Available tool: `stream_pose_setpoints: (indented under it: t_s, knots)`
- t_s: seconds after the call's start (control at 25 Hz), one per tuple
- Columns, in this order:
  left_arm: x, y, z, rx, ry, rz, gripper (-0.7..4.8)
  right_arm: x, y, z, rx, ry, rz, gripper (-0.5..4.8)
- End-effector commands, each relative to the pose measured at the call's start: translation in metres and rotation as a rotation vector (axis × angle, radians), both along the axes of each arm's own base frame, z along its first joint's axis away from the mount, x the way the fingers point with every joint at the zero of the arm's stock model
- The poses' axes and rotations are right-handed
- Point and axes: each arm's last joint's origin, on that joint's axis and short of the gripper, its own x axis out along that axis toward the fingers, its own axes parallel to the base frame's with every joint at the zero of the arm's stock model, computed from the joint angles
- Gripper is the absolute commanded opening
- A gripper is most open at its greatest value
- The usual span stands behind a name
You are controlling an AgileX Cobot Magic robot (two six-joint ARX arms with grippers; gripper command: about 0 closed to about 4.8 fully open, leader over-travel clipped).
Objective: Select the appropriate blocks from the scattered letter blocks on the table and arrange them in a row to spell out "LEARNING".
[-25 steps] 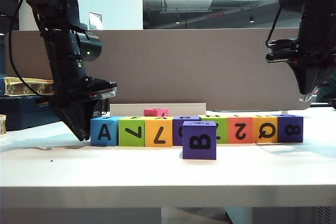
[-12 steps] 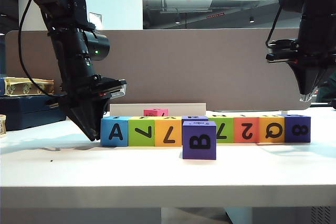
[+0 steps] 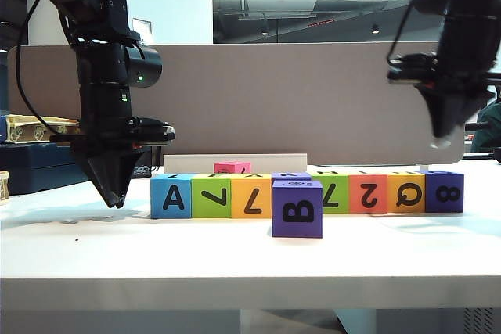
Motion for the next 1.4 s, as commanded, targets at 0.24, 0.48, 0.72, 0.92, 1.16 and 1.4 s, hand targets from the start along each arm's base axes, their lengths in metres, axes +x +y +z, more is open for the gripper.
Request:
stream_pose_setpoints:
  t_s: [0.24, 0.48, 0.72, 0.92, 1.16, 1.4]
  knots:
    - [0.004, -0.001, 0.033, -0.013, -0.058, -0.005, 0.52, -0.006, 0.039, 0.039, 0.114, -0.037, 0.149, -0.01]
    - [0.002, -0.006, 0.058, -0.135, -0.019, -0.033, 0.52, -0.018, 0.069, 0.062, 0.130, -0.037, 0.242, -0.01]
    - [-0.001, -0.015, 0.073, -0.320, -0.014, -0.090, 0.48, -0.032, 0.096, 0.080, 0.147, -0.036, 0.331, -0.01]
    - [-0.005, -0.013, 0.085, -0.318, -0.067, -0.139, 0.12, -0.039, 0.106, 0.092, 0.153, -0.053, 0.363, -0.01]
    - [-0.017, -0.008, 0.119, -0.299, -0.197, -0.150, -0.06, -0.043, 0.104, 0.106, 0.152, -0.060, 0.359, -0.01]
    - [-0.032, -0.004, 0.139, -0.303, -0.229, -0.162, -0.06, -0.048, 0.101, 0.127, 0.152, -0.081, 0.357, -0.02]
